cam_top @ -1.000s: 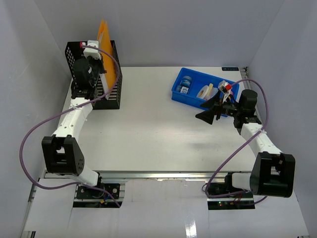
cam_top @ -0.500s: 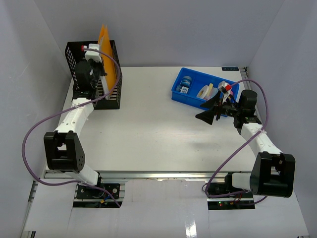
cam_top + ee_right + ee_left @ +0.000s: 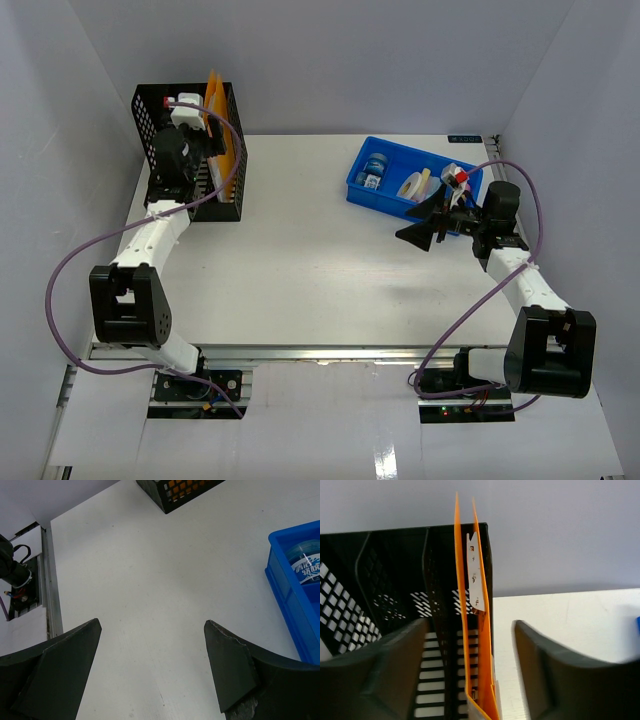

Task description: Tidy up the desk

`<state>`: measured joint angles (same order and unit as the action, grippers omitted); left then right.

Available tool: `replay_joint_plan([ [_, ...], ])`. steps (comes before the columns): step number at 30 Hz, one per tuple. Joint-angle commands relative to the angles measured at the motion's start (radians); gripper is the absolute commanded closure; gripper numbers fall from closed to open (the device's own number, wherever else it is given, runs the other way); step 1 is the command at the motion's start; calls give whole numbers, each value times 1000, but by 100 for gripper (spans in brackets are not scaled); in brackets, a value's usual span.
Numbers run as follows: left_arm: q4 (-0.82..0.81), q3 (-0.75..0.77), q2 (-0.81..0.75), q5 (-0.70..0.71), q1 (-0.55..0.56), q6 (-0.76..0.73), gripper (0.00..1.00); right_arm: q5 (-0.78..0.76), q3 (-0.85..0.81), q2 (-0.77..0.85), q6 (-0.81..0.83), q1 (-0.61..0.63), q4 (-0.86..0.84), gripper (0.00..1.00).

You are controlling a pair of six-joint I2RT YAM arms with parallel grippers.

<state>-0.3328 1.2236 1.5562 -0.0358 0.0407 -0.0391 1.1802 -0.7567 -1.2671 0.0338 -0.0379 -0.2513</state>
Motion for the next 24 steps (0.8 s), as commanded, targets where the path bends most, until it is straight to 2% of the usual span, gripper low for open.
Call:
replay_joint_plan([
  [1,17,27,-59,20,-5,30,12,6,-28,-6,12,-14,-2,10],
  [5,61,72,-97,20,-5,65,2,3,-28,-5,11,-31,0,10],
  [12,165,88,-276,-4,-5,124,2,-48,-34,3,32,-109,42,10],
  [15,239,67,-368,-45,-5,178,2,-117,-51,12,89,-143,115,10],
  [20,316,-63,-553,-250,-5,305,2,-356,-97,36,195,-157,300,10],
  [24,365,-274,-699,-461,-5,402,2,-514,-121,72,227,-160,423,10],
])
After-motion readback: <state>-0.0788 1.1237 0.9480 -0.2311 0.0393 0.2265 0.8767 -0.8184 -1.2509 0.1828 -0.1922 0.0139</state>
